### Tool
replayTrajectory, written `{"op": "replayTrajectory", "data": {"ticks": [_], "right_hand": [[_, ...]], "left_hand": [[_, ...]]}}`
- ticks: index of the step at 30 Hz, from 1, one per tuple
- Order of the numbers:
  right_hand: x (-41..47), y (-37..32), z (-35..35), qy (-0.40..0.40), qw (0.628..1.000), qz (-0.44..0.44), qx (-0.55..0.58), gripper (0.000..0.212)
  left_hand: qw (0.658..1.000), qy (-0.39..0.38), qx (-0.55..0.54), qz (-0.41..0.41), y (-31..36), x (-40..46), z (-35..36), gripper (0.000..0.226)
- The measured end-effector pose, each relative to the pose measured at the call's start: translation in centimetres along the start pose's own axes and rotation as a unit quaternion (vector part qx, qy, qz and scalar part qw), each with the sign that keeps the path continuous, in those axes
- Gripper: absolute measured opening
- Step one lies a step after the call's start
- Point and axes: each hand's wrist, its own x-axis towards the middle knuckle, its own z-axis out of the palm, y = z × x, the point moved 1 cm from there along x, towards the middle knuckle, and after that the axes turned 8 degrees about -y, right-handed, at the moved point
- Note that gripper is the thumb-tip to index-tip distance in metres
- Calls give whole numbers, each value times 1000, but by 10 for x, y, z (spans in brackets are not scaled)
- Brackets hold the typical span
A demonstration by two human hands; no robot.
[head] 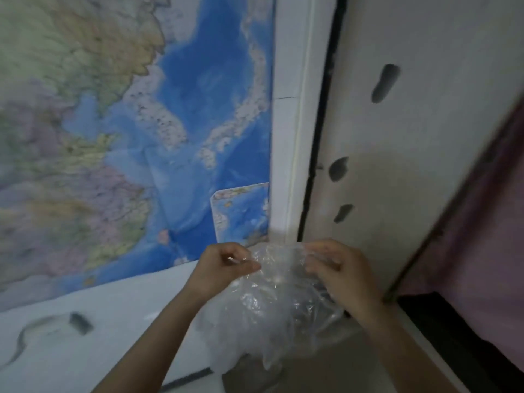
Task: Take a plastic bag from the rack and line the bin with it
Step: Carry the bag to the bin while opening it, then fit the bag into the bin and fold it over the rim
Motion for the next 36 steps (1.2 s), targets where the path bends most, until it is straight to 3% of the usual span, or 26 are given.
{"op": "replayTrajectory", "data": {"ticks": [3,6,13,16,18,21,23,25,28,30,34,36], "right_hand": [[25,13,-1,-61,997,-36,23,27],[40,24,7,-107,991,-76,20,13],[46,41,33,-182,976,-104,56,11],[44,58,33,-224,967,-83,86,40],[47,78,23,-199,973,-52,107,46],[59,119,6,-203,978,-26,44,65],[68,146,9,-298,951,-14,-84,92],[76,169,26,-395,889,-36,-229,120],[88,203,64,-465,824,-61,-316,131],[100,230,87,-474,823,-20,-314,116],[112,283,125,-430,886,24,-171,21],[113,307,141,-407,903,17,-133,4]], "left_hand": [[997,3,68,-36,-6,0,19,43],[992,0,127,-28,-10,0,51,69],[992,112,35,-52,-45,2,90,7],[991,119,-14,-57,-61,-3,84,4],[989,125,-37,-69,-78,-7,77,3],[988,114,-60,-83,-106,-12,67,5],[985,105,-84,-105,-126,-12,61,5],[978,102,-128,-132,-148,-11,56,6],[968,101,-158,-167,-187,-7,48,4],[961,114,-171,-184,-216,-3,42,9],[930,163,-231,-234,-279,4,34,20],[918,183,-238,-259,-310,6,36,12]]}}
